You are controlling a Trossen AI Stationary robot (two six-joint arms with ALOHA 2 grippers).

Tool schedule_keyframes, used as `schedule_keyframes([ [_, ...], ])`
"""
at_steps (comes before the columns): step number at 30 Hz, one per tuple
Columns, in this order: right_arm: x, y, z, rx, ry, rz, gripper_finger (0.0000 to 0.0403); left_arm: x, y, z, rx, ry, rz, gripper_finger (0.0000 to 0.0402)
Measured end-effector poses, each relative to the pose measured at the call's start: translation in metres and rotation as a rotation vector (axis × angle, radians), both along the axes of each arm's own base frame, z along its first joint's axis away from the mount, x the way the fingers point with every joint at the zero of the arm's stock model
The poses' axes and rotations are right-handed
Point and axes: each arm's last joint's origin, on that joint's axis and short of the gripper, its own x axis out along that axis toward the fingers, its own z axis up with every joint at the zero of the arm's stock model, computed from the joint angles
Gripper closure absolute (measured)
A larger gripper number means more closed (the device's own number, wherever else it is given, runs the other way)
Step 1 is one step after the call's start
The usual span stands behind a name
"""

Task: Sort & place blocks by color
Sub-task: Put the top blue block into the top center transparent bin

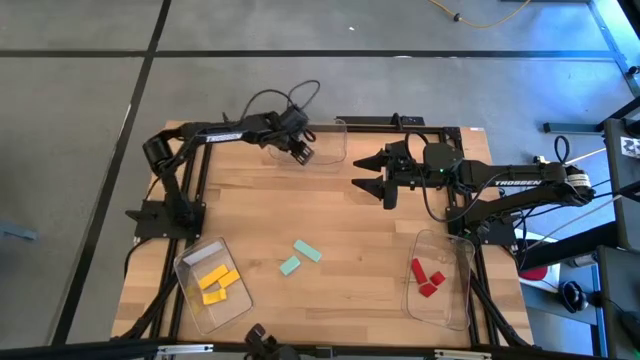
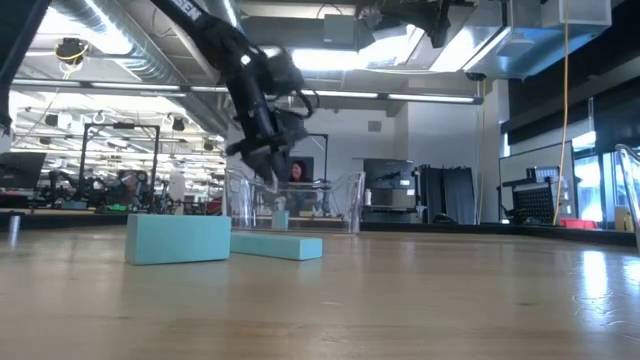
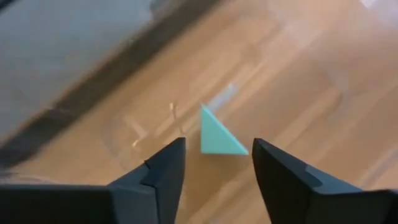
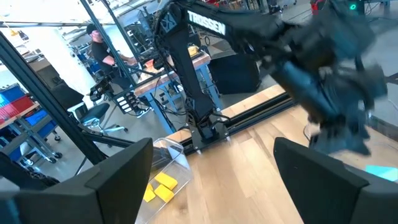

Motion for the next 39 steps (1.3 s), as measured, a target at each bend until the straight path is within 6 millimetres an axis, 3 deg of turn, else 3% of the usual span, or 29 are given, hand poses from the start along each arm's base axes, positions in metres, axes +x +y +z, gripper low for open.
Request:
schedule_keyframes([
  [7,0.0,0.0,0.0,-0.004,0.0,0.0,0.0068,-0.031,-0.014,0.076,0.101,-0.212,-0.019,0.0204],
  [12,0.0,0.0,0.0,-0.006,0.0,0.001,0.0068,-0.052,-0.058,0.132,0.187,-0.39,-0.12,0.0206],
  [15,0.0,0.0,0.0,-0.009,0.0,0.001,0.0068,-0.061,-0.092,0.151,0.269,-0.522,-0.205,0.0206],
  [19,0.0,0.0,0.0,-0.009,0.0,0.002,0.0068,-0.076,-0.13,0.147,0.321,-0.715,-0.247,0.0207],
  [26,0.0,0.0,0.0,-0.004,-0.002,0.011,0.0068,-0.103,-0.18,0.111,0.305,-1.047,-0.418,0.0207],
  [30,0.0,0.001,0.001,-0.003,-0.006,0.029,0.0068,-0.118,-0.189,0.097,0.3,-1.105,-0.457,0.0207],
  [39,0.0,0.001,0.001,-0.004,-0.01,0.029,0.0068,-0.128,-0.19,0.099,0.408,-1.088,-0.491,0.0207],
])
